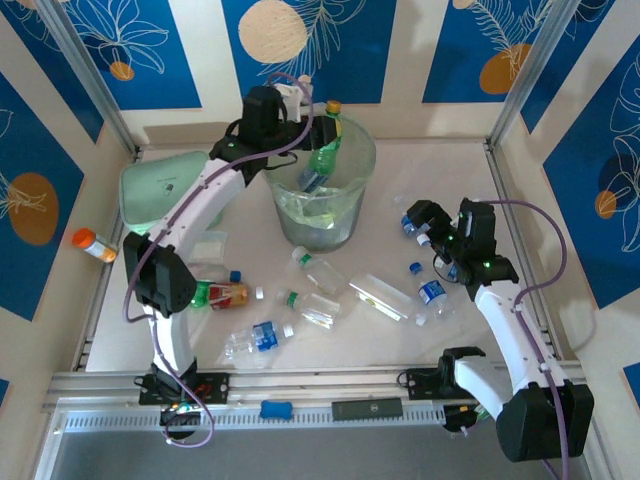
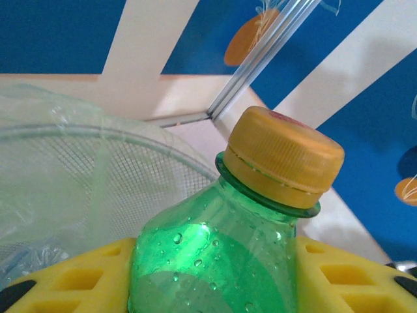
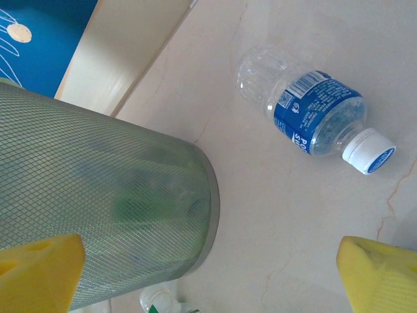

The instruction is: Put the plastic bottles in the bin

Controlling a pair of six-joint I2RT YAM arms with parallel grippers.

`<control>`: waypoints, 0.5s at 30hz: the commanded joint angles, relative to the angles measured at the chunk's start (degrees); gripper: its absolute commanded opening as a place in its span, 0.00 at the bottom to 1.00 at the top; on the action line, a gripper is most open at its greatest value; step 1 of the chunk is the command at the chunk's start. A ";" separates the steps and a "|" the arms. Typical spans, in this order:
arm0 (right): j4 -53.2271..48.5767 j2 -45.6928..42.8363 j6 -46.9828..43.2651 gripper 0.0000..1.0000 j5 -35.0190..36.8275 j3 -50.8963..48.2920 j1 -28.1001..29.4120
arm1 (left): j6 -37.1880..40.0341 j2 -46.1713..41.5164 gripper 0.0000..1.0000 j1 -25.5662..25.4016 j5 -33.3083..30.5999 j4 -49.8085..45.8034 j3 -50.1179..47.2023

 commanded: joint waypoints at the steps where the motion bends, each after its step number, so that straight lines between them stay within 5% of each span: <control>1: -1.70 -1.00 -1.12 0.99 1.20 0.92 -0.63 | 6.79 -0.02 0.42 -1.73 -5.42 -5.87 3.61; 8: -0.74 -0.52 -0.55 0.99 0.79 0.67 -0.83 | 10.22 -0.04 0.47 -3.23 -7.50 -10.58 3.88; 15: 0.01 0.64 -0.35 0.99 -0.04 1.08 -0.74 | 10.46 -1.32 0.66 -3.24 -7.94 -10.58 4.07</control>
